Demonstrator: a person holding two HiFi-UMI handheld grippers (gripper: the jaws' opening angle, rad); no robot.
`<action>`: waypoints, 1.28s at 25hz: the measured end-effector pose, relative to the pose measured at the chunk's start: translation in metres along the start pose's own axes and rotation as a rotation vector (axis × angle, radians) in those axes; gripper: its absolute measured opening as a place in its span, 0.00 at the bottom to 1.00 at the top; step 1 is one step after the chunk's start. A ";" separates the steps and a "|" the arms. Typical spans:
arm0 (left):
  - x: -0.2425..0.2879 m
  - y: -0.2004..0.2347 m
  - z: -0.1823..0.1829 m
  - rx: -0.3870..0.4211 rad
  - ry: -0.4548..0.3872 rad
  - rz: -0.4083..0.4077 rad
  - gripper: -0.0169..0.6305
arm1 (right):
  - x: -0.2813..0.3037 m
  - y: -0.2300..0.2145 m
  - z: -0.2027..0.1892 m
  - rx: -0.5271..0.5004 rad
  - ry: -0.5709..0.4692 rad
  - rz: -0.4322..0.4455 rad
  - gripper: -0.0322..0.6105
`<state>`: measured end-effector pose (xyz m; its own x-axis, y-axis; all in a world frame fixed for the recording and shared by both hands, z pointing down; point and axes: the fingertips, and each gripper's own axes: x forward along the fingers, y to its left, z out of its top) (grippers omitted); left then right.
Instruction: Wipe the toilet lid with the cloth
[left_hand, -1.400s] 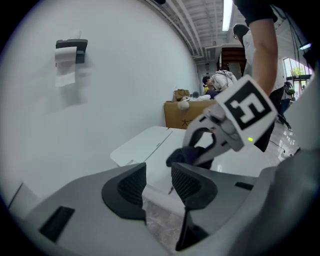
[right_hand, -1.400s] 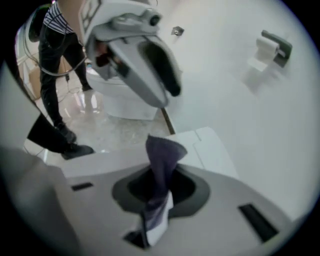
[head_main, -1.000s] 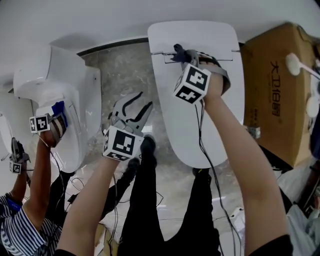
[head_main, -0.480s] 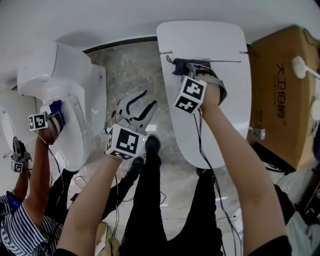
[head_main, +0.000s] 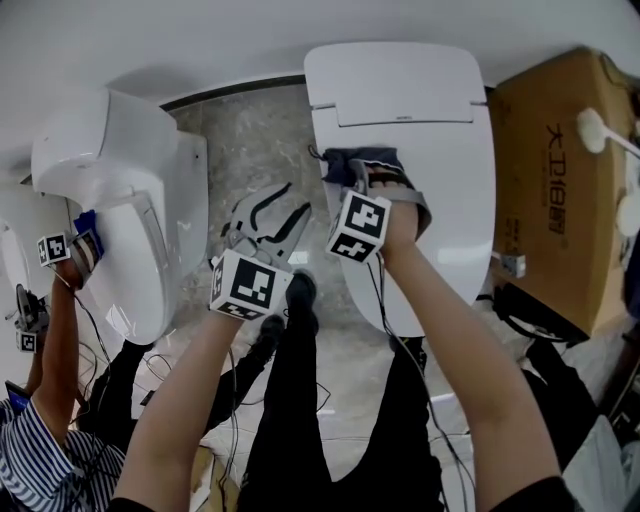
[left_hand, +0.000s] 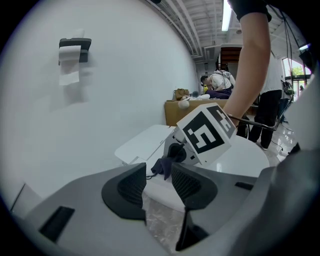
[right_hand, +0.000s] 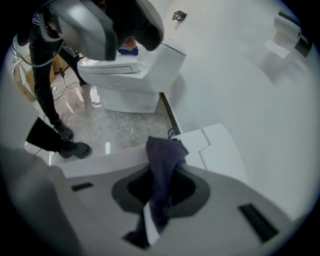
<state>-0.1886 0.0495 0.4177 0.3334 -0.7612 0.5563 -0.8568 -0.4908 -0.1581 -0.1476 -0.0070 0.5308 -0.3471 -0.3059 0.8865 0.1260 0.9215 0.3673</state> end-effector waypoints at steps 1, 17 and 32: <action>0.001 0.000 0.000 -0.001 0.000 0.001 0.28 | -0.001 0.005 0.002 0.004 -0.006 0.005 0.16; 0.013 -0.003 0.014 0.000 -0.015 -0.010 0.28 | -0.024 0.054 0.012 0.056 -0.078 0.060 0.16; 0.041 -0.039 0.032 0.024 -0.029 -0.068 0.28 | -0.066 -0.126 -0.216 0.247 0.151 -0.222 0.16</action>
<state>-0.1290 0.0234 0.4205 0.4024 -0.7372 0.5429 -0.8221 -0.5519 -0.1401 0.0605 -0.1550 0.4863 -0.1975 -0.5200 0.8310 -0.1716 0.8530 0.4929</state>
